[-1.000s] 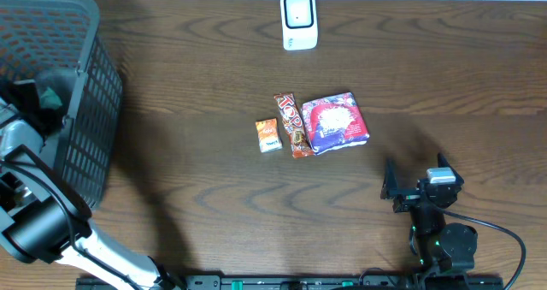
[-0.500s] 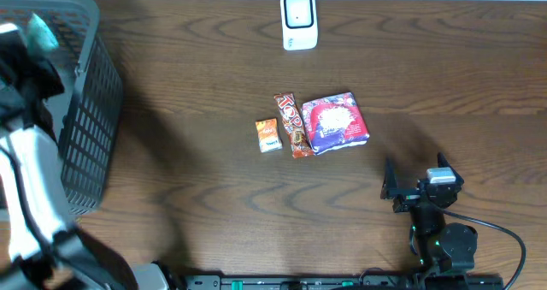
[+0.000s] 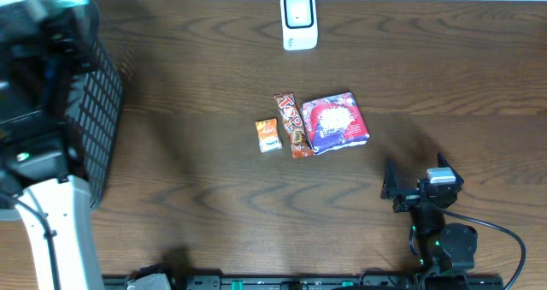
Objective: Scan the item barcode
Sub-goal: 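Carry the mint-green pack to the scanner window with the left gripper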
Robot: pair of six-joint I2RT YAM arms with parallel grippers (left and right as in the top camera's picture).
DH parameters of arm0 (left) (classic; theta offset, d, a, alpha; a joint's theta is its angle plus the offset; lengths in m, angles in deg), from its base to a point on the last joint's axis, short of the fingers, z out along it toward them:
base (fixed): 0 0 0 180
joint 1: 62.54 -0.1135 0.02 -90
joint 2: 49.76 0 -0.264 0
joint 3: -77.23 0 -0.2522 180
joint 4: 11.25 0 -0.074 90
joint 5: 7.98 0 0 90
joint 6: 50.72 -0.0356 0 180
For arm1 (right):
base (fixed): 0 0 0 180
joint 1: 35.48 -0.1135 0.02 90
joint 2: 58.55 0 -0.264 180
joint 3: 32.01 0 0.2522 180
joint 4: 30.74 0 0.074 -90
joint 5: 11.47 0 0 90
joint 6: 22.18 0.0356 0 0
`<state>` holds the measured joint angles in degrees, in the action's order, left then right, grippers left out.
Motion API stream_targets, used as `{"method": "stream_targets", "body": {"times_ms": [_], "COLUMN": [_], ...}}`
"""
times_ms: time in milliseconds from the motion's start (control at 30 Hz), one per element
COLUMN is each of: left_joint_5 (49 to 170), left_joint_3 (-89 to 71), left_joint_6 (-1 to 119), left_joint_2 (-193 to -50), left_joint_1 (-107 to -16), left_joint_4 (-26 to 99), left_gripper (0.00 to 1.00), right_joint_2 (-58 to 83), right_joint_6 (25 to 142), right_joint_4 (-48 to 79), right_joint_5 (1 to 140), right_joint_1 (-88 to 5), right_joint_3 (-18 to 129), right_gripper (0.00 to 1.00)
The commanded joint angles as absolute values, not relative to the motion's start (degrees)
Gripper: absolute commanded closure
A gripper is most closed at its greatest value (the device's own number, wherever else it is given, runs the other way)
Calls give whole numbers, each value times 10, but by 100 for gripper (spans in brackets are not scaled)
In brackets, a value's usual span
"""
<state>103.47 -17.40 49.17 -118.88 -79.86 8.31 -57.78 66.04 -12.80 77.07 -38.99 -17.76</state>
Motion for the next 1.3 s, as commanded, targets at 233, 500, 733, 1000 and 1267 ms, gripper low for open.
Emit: {"method": "stream_targets", "body": {"times_ms": [233, 500, 733, 1000, 1267], "left_joint_5": [1058, 1021, 973, 948, 948], "left_joint_3": [-169, -169, -169, -169, -169], "left_joint_6": [576, 576, 576, 576, 576], "left_joint_2": [-1233, -1333, -1432, -1487, -1490], "left_joint_1": [-546, -404, -354, -354, -354], "left_joint_4": [150, 175, 174, 175, 182], "left_gripper": [92, 93, 93, 92, 83], "right_joint_2": [-579, -579, -579, -579, -578], "right_joint_6": [656, 656, 656, 656, 656], "right_joint_4": [-127, -127, -127, -127, -127], "right_joint_5": [773, 773, 774, 773, 773], "right_joint_1": [-392, -392, -392, -392, -392], "right_joint_3": [-179, -179, -179, -179, -179], "right_gripper": [1, 1, 1, 1, 1]}}
